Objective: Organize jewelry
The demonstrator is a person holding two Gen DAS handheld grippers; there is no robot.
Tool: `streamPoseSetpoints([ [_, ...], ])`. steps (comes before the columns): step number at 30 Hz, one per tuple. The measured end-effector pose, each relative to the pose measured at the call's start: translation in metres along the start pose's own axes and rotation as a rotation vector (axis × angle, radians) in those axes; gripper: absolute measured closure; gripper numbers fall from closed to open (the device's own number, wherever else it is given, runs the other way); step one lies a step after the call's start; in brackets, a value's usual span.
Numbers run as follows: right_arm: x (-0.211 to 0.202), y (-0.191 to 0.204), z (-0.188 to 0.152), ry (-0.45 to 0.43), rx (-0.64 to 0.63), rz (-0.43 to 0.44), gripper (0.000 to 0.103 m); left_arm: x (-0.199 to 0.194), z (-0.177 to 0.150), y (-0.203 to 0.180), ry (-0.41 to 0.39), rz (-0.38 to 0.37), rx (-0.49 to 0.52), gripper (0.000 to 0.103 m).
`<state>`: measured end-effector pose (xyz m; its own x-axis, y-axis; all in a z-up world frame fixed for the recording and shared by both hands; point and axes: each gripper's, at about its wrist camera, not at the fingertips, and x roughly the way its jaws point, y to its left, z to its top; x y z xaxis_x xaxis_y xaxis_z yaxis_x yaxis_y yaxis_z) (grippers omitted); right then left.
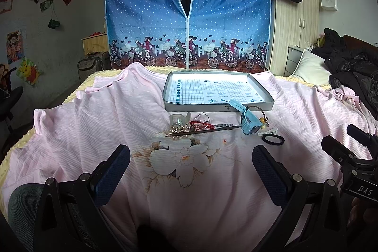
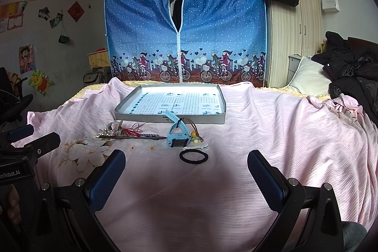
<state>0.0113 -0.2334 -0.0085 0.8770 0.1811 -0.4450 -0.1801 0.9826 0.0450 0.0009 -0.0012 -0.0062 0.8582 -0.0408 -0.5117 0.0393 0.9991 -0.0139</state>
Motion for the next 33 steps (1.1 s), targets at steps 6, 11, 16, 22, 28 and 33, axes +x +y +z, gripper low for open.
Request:
streamPoseSetpoints([
  [6, 0.000, 0.000, 0.000, 0.001, 0.000, 0.000, 0.000, 0.001, -0.001, -0.001, 0.005, 0.001, 0.003, 0.002],
  [11, 0.000, 0.000, 0.000, 0.002, 0.001, 0.000, 0.000, 0.001, -0.001, -0.001, 0.007, 0.001, 0.002, 0.002],
  [16, 0.001, 0.000, 0.000, 0.002, 0.000, 0.000, 0.000, 0.001, -0.001, -0.001, 0.009, 0.001, 0.004, 0.002],
  [22, 0.001, 0.001, 0.000, 0.003, 0.004, -0.003, 0.000, 0.002, -0.001, -0.001, 0.015, 0.003, 0.005, 0.002],
  [28, 0.000, -0.003, -0.013, 0.019, 0.031, -0.011, 0.000, 0.009, 0.000, 0.001, 0.061, 0.007, -0.003, 0.002],
  [33, 0.014, -0.010, -0.013, 0.102, 0.077, -0.010, 0.000, 0.017, 0.000, 0.008, 0.121, 0.007, -0.039, 0.002],
])
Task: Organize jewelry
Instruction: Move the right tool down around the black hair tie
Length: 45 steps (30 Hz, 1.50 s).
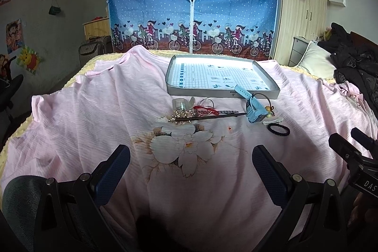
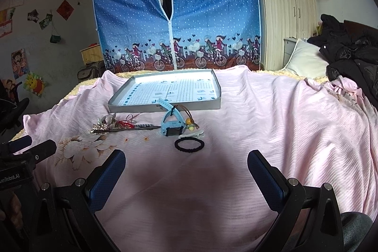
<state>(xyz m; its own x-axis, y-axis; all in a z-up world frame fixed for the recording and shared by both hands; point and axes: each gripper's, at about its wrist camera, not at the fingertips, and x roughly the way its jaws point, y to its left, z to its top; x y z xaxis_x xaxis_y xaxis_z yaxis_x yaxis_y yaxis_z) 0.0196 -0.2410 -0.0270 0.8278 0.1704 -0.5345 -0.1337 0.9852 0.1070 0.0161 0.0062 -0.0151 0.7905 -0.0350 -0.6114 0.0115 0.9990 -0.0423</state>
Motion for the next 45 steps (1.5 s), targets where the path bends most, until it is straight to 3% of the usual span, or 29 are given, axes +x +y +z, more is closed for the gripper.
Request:
streamPoseSetpoints([
  [12, 0.035, -0.040, 0.012, 0.262, 0.215, 0.134, 0.000, 0.031, 0.017, 0.021, 0.242, -0.121, -0.120, 0.002],
  [16, 0.049, -0.042, 0.027, 0.329, 0.155, 0.157, 0.000, 0.045, 0.033, 0.016, 0.295, -0.144, -0.052, 0.002],
  [23, 0.100, -0.041, 0.046, 0.478, 0.017, 0.163, 0.000, 0.079, 0.071, 0.002, 0.296, -0.178, 0.122, 0.002],
  [27, 0.121, -0.039, 0.050, 0.466, -0.042, 0.188, 0.000, 0.113, 0.083, -0.006, 0.324, -0.285, 0.193, 0.003],
  [31, 0.133, -0.042, 0.048, 0.459, -0.035, 0.218, 0.000, 0.137, 0.090, -0.016, 0.324, -0.388, 0.271, 0.011],
  [33, 0.138, -0.043, 0.048, 0.465, -0.036, 0.222, 0.002, 0.146, 0.089, -0.021, 0.320, -0.403, 0.315, 0.012],
  [35, 0.140, -0.042, 0.048, 0.466, -0.036, 0.230, 0.007, 0.157, 0.086, -0.022, 0.338, -0.416, 0.339, 0.026],
  [37, 0.144, -0.039, 0.048, 0.465, -0.047, 0.234, 0.011, 0.169, 0.081, -0.021, 0.377, -0.429, 0.341, 0.033],
  [39, 0.149, -0.036, 0.048, 0.466, -0.066, 0.234, 0.015, 0.178, 0.077, -0.019, 0.407, -0.429, 0.348, 0.033],
  [41, 0.155, -0.032, 0.047, 0.466, -0.095, 0.229, 0.027, 0.185, 0.076, -0.018, 0.416, -0.428, 0.362, 0.036],
  [45, 0.169, -0.025, 0.045, 0.475, -0.136, 0.225, 0.034, 0.195, 0.079, -0.021, 0.428, -0.436, 0.370, 0.041],
])
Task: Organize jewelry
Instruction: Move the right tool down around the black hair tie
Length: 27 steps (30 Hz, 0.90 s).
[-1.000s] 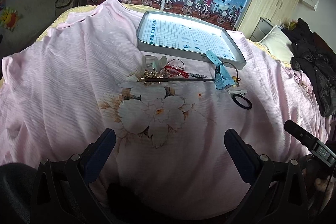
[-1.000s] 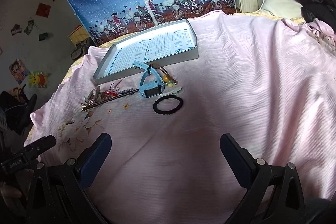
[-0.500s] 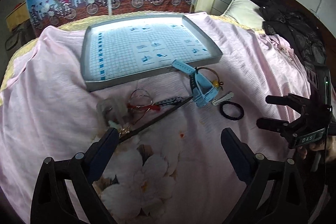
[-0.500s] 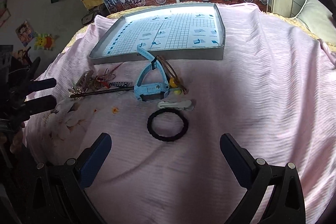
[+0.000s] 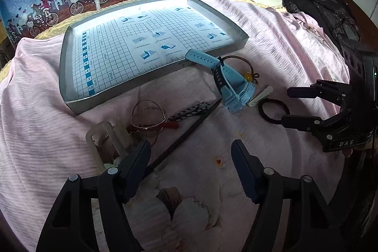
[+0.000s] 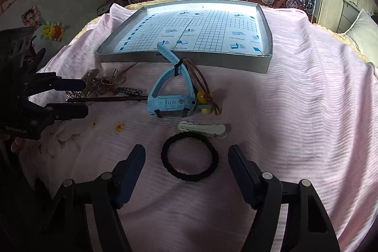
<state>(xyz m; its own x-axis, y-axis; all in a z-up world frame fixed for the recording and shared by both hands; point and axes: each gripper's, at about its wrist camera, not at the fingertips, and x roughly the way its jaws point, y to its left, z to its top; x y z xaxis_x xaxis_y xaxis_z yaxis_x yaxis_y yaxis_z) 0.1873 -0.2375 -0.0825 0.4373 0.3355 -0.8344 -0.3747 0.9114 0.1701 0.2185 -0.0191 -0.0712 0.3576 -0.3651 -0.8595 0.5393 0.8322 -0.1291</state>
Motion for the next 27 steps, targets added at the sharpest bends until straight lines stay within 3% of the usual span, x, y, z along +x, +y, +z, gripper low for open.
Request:
streamPoseSetpoints([
  [2, 0.007, -0.001, 0.003, 0.010, 0.000, 0.015, 0.040, 0.007, 0.002, 0.003, 0.020, -0.007, -0.002, 0.046],
  [10, 0.021, -0.008, -0.001, 0.071, 0.045, 0.013, 0.048, 0.015, 0.000, 0.007, 0.129, -0.010, -0.004, 0.046],
  [18, 0.018, -0.015, -0.005, 0.080, 0.095, 0.042, 0.053, 0.004, -0.003, 0.023, 0.181, -0.068, -0.106, 0.046],
  [27, 0.015, -0.015, -0.007, 0.077, 0.100, 0.027, 0.053, -0.003, -0.009, 0.025, 0.197, 0.053, -0.050, 0.046],
])
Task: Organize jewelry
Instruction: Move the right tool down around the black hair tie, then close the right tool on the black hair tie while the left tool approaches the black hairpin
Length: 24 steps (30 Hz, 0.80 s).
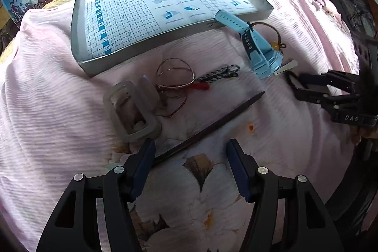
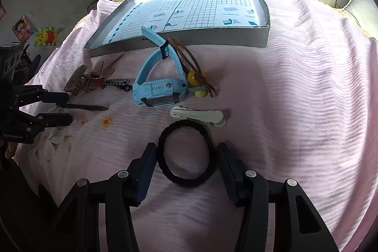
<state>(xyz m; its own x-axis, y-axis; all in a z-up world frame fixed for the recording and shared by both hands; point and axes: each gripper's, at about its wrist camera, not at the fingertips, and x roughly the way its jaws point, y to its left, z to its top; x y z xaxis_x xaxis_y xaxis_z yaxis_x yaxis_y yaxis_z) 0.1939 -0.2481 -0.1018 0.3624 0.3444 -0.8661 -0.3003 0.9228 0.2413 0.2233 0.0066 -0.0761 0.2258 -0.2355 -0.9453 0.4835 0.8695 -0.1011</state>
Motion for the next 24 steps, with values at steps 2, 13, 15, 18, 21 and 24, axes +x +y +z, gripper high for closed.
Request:
streamPoseSetpoints([
  [2, 0.001, 0.001, 0.001, 0.000, 0.000, 0.000, 0.053, 0.001, -0.001, 0.001, 0.001, 0.001, 0.003, 0.046],
  [13, 0.004, 0.009, 0.000, 0.023, -0.015, 0.085, 0.062, 0.001, -0.007, -0.001, 0.001, 0.021, 0.003, 0.065],
  [15, 0.004, 0.015, -0.001, 0.024, -0.044, 0.090, 0.062, 0.000, -0.009, -0.005, 0.003, 0.000, 0.008, 0.070],
  [18, 0.004, 0.023, -0.003, 0.020, -0.083, 0.089, 0.067, 0.001, -0.012, -0.016, 0.042, -0.115, 0.017, 0.087],
  [21, 0.003, 0.026, -0.005, 0.010, -0.090, 0.092, 0.075, 0.007, -0.012, -0.034, 0.056, -0.039, 0.086, 0.087],
  [24, 0.002, 0.027, -0.004, 0.007, -0.088, 0.092, 0.076, 0.005, -0.009, -0.030, 0.031, -0.058, 0.052, 0.087],
])
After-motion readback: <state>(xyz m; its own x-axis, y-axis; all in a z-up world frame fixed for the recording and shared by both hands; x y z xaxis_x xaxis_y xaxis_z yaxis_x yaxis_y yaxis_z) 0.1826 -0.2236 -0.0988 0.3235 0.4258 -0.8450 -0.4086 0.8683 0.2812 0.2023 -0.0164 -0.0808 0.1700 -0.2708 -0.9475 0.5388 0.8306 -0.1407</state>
